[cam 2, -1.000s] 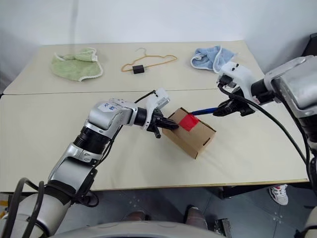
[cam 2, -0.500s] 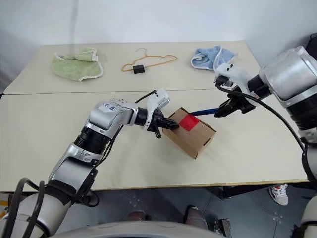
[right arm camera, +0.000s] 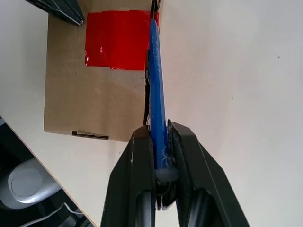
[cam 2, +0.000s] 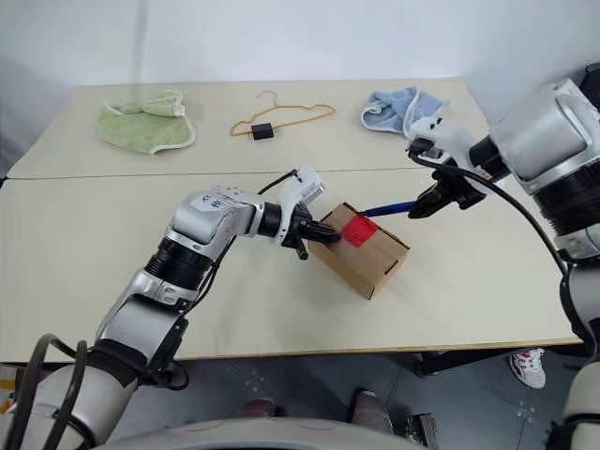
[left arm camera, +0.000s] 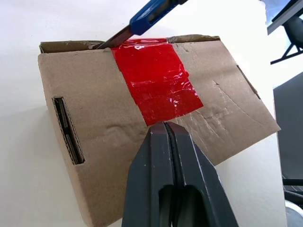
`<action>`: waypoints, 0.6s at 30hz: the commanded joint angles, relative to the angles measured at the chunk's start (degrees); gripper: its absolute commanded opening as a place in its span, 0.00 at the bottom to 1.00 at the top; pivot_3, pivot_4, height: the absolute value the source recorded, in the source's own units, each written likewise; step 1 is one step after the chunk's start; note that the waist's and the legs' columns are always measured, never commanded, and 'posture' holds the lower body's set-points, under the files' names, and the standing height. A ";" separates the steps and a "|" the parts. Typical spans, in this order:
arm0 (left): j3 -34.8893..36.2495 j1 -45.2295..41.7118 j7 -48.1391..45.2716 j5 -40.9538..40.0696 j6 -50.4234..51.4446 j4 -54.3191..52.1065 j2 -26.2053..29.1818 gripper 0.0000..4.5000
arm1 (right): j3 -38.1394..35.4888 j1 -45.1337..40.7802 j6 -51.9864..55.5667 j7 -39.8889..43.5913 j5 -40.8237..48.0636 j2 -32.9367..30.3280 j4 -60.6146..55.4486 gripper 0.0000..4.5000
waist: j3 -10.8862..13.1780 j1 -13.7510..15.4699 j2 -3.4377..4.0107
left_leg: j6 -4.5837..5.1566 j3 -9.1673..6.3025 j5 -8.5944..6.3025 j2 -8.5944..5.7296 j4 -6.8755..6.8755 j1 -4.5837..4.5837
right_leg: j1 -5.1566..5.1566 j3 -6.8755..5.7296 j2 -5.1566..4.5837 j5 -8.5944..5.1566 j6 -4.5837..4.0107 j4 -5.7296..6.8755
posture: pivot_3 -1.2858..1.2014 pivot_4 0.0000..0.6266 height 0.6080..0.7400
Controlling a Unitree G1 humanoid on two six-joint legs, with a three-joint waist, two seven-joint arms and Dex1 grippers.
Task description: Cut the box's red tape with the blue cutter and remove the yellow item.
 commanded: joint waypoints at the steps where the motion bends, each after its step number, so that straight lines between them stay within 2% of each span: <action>1: -1.88 1.24 2.80 3.23 0.76 3.11 -0.26 0.00 | 0.89 -1.71 0.12 1.81 -2.05 0.37 1.32 0.03 | 0.00 -0.01 0.00 | 0.00 0.00 0.00 0.00 0.00 0.00 | 0.00 0.00 0.00 0.00 0.00 0.00 | 0.52 0.24 1.00; 18: -1.61 2.01 3.44 3.11 0.80 2.52 -0.29 0.00 | 6.28 -6.69 -4.86 6.29 -6.76 5.31 11.08 0.03 | -0.01 -0.15 0.01 | -0.01 0.01 0.01 0.00 0.02 0.02 | 0.00 0.01 0.00 0.01 0.00 0.06 | 0.52 0.24 1.00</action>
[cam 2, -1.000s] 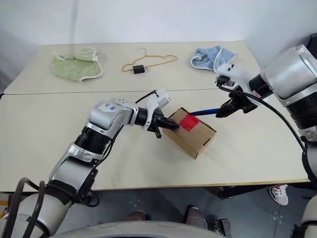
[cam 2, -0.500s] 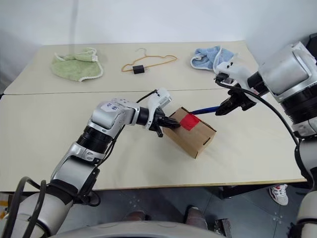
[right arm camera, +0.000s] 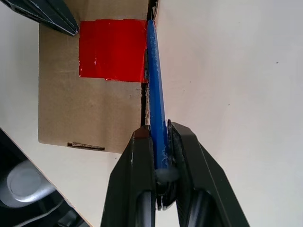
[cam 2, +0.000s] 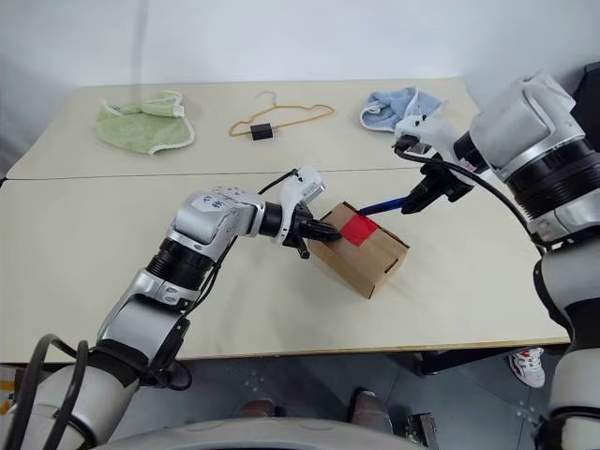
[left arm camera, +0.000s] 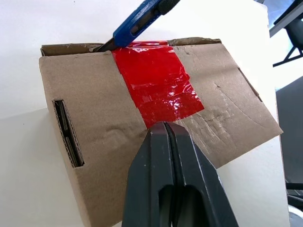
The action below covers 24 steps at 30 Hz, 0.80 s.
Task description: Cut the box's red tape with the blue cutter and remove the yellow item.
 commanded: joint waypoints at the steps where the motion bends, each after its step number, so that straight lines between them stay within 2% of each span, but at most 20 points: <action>1: -1.91 2.06 2.72 3.03 1.46 1.94 0.10 0.00 | 2.33 -2.21 -1.43 3.70 -1.91 -0.66 1.84 0.03 | 0.00 0.00 0.00 | 0.00 0.00 0.00 0.00 0.00 0.00 | 0.00 0.00 0.00 0.00 0.00 0.00 | 0.52 0.24 1.00; 11: -1.63 2.44 3.33 2.84 1.79 1.67 0.05 0.00 | 10.27 -4.30 -2.09 3.71 2.75 -5.10 -1.85 0.03 | 0.00 0.09 0.00 | -0.02 -0.01 -0.01 0.00 -0.01 -0.04 | -0.01 0.00 0.00 0.00 0.00 -0.05 | 0.52 0.24 1.00; 24: -1.32 1.97 3.69 3.11 1.37 2.79 -0.29 0.00 | 15.69 -6.97 -3.03 3.71 5.83 -7.72 -3.23 0.03 | 0.00 -0.02 0.00 | -0.02 0.00 -0.02 0.00 -0.01 -0.04 | -0.03 0.00 0.00 0.00 0.00 -0.05 | 0.52 0.24 1.00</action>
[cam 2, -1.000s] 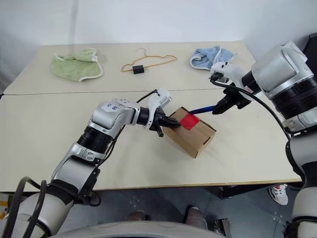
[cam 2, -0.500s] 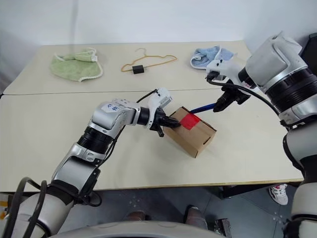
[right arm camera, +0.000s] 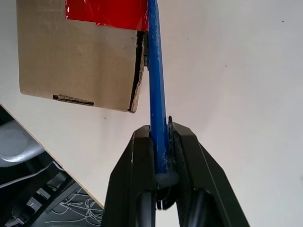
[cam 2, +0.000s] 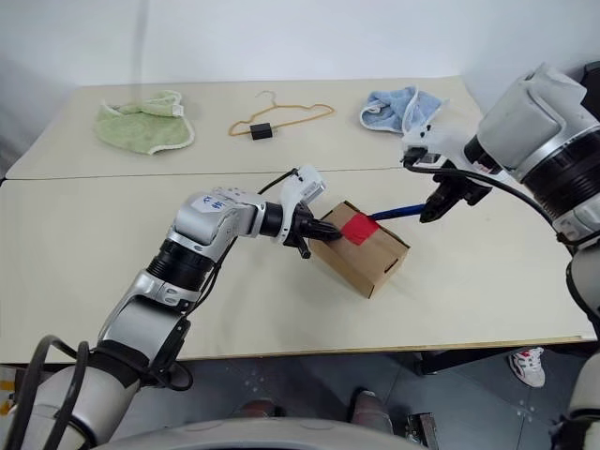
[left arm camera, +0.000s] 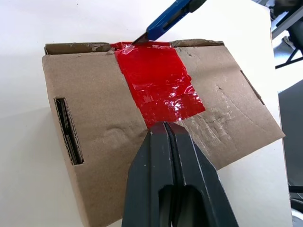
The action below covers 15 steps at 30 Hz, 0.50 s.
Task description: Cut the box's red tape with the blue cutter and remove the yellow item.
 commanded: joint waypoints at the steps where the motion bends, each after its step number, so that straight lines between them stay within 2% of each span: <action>1: -1.72 1.63 2.76 3.11 1.26 3.29 -0.02 0.00 | 1.10 -1.68 0.01 3.35 0.17 -1.56 0.12 0.03 | 0.00 0.00 0.00 | 0.00 0.00 0.00 0.00 0.00 0.00 | 0.00 0.00 0.00 0.00 0.00 0.00 | 0.52 0.24 1.00; 15: -1.41 0.99 3.07 3.58 0.03 5.45 -0.42 0.00 | 5.58 -2.55 -0.04 3.35 2.95 -6.74 -5.70 0.03 | 0.00 0.15 0.00 | 0.00 -0.01 0.00 0.00 0.01 0.00 | 0.01 0.00 0.00 0.00 0.00 -0.01 | 0.52 0.24 1.00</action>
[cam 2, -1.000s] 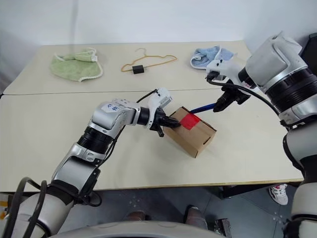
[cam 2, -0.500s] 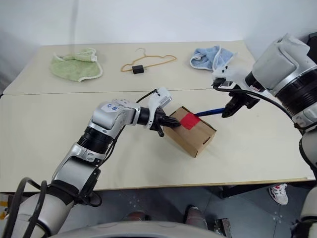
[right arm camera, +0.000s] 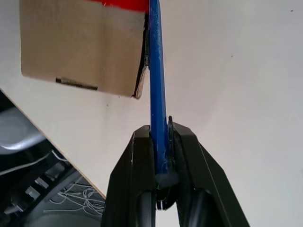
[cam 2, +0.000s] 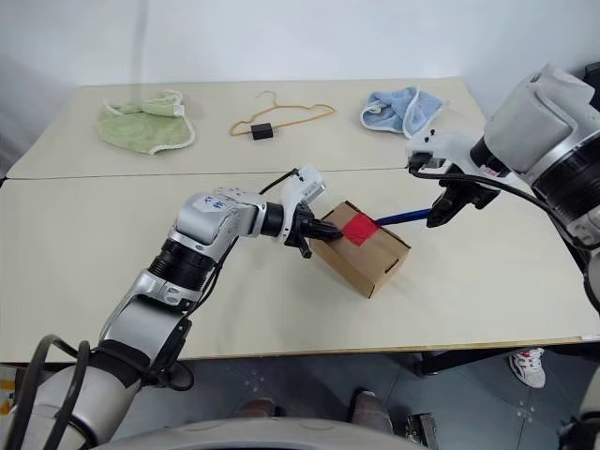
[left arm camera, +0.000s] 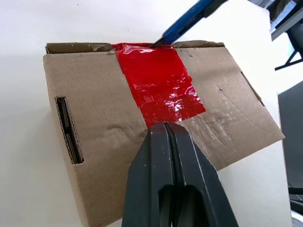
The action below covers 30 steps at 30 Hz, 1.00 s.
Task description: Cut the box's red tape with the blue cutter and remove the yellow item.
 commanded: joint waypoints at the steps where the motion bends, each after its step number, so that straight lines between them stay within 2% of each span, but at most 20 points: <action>1: -1.64 1.33 3.12 3.64 0.53 4.26 0.00 0.00 | 2.19 -1.79 0.39 3.35 0.62 -3.48 -2.13 0.03 | 0.00 0.01 0.00 | 0.00 0.00 0.00 0.00 0.00 0.00 | 0.00 0.00 0.00 0.00 0.00 0.00 | 0.52 0.24 1.00; 11: -1.75 0.65 2.97 4.11 -1.01 6.68 -0.49 0.00 | 3.11 -3.24 1.35 3.35 2.14 -6.96 -5.19 0.03 | 0.00 0.05 0.00 | 0.00 0.00 0.00 0.00 0.00 -0.01 | 0.00 0.01 0.00 0.00 0.00 -0.02 | 0.52 0.24 1.00; 21: -2.71 -0.11 1.89 4.59 -2.63 9.19 -0.62 0.00 | -5.49 -3.34 4.84 3.35 4.36 -11.56 -8.45 0.03 | 0.00 -0.04 0.00 | 0.00 0.01 -0.02 0.01 0.00 -0.01 | -0.01 0.01 0.00 0.01 0.00 -0.04 | 0.52 0.24 1.00; 26: -3.21 -0.64 1.12 5.03 -3.20 10.26 -0.49 0.00 | -18.04 1.16 7.65 -0.06 3.59 -13.28 -8.32 0.03 | 0.00 -0.04 0.00 | 0.01 0.01 -0.02 0.01 0.00 -0.01 | 0.00 0.02 0.00 0.03 -0.03 -0.03 | 0.52 0.24 1.00; 30: -3.50 -0.82 0.52 5.32 -3.24 10.30 -0.16 0.00 | -40.22 15.47 5.77 -13.24 7.99 -13.17 -11.79 0.03 | -0.06 0.01 -0.12 | 0.01 0.02 -0.02 0.02 -0.01 -0.01 | 0.02 0.02 0.00 0.04 -0.04 -0.06 | 0.52 0.24 1.00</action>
